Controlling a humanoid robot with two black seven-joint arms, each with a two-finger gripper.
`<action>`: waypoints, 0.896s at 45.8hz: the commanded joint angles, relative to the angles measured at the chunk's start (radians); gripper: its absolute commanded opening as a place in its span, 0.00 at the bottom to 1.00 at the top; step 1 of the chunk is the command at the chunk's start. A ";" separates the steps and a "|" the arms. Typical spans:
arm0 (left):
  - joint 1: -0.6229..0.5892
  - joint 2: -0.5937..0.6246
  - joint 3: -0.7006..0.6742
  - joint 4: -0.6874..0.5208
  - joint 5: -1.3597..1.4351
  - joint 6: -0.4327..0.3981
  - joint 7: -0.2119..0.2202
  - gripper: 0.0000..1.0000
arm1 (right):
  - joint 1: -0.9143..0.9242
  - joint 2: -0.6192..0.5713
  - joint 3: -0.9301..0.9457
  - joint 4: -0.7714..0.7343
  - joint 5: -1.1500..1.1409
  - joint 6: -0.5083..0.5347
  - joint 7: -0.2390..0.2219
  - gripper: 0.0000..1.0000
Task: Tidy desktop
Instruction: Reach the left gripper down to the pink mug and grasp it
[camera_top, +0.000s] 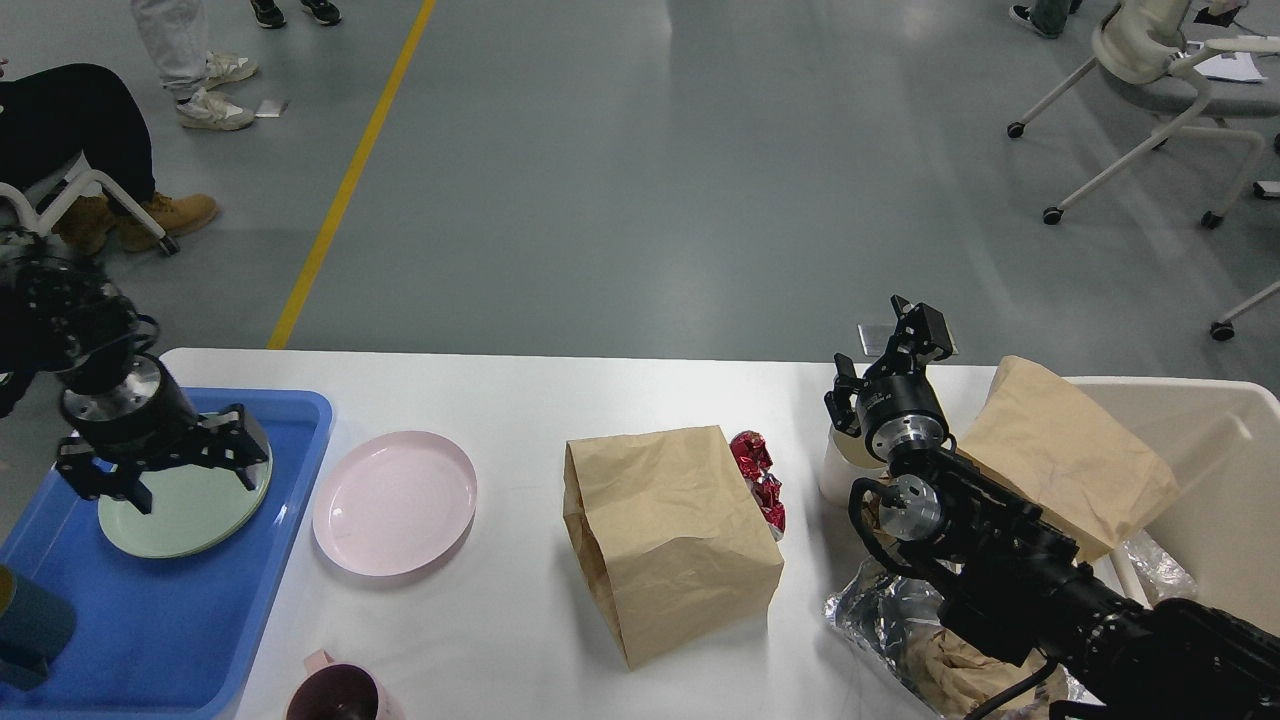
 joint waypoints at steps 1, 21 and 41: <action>-0.055 -0.063 0.029 -0.121 0.002 -0.009 0.006 0.96 | -0.001 -0.002 0.000 0.000 0.000 0.000 0.000 1.00; -0.057 -0.094 0.055 -0.220 0.003 -0.041 0.007 0.96 | -0.001 0.000 0.000 0.000 0.000 0.000 0.000 1.00; -0.012 -0.198 0.018 -0.319 0.003 -0.041 0.007 0.96 | 0.000 0.000 0.000 -0.002 0.000 0.000 0.000 1.00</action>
